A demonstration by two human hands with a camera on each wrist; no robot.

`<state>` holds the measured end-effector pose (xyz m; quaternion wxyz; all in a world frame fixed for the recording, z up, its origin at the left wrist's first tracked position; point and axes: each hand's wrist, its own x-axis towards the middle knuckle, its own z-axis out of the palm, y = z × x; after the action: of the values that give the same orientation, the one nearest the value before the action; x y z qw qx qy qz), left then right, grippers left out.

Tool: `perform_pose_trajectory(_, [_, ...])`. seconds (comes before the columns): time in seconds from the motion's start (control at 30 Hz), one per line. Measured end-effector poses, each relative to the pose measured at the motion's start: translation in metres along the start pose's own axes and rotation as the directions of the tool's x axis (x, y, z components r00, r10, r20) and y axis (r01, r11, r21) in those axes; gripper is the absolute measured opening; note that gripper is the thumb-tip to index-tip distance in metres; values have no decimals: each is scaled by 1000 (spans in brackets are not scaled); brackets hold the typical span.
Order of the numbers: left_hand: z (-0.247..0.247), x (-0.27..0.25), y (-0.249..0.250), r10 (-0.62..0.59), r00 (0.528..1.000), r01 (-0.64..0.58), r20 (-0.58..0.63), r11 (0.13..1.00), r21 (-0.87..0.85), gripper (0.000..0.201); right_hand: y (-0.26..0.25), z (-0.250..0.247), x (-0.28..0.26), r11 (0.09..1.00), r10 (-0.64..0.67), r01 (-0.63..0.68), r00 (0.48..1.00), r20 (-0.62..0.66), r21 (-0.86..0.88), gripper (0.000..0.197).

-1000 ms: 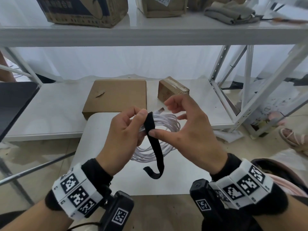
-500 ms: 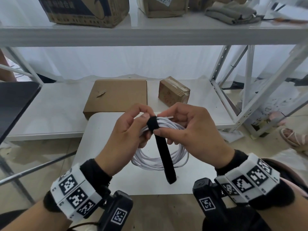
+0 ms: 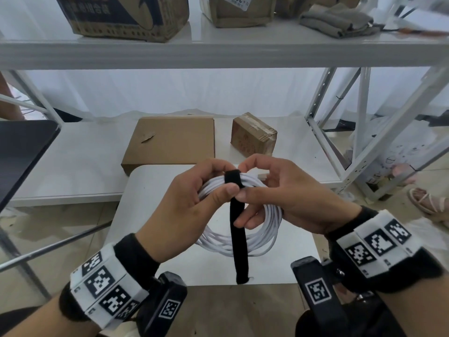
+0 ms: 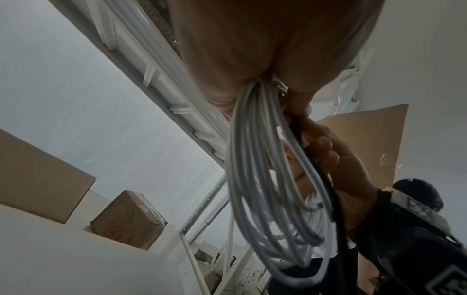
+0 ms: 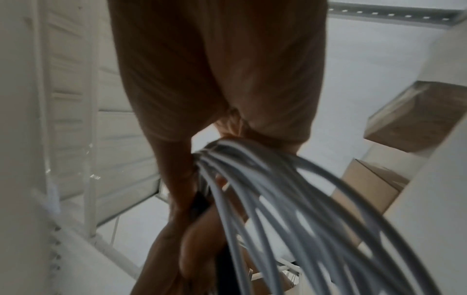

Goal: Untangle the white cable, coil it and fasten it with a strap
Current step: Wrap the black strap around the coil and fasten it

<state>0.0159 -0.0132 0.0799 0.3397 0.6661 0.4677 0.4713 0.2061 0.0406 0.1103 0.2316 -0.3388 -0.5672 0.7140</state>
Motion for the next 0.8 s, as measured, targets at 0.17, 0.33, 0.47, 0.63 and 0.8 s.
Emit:
perform_pose_trajectory(0.17, [-2, -2, 5, 12, 1000, -12, 14, 1000, -19, 16, -1, -5, -1, 979, 56, -106, 963, 264, 176, 63])
perform_pose_trajectory(0.33, [0, -4, 8, 7, 998, -7, 58, 1000, 5, 18, -1, -3, 3, 974, 58, -45, 997, -50, 221, 48])
perform_pose_trajectory(0.47, [5, -8, 9, 35, 994, -42, 100, 996, 76, 18, 4, -3, 3, 987, -40, 68, 981, -190, 145, 35])
perform_pose_trajectory(0.63, [10, -12, 7, 47, 993, -56, 110, 995, 86, 18, 8, 0, 3, 963, -138, 200, 941, -308, 181, 30])
perform_pose_trajectory(0.8, [13, -9, 5, -29, 994, 28, 102, 1000, 12, 21, 4, -4, 3, 866, -88, 236, 940, -331, 440, 32])
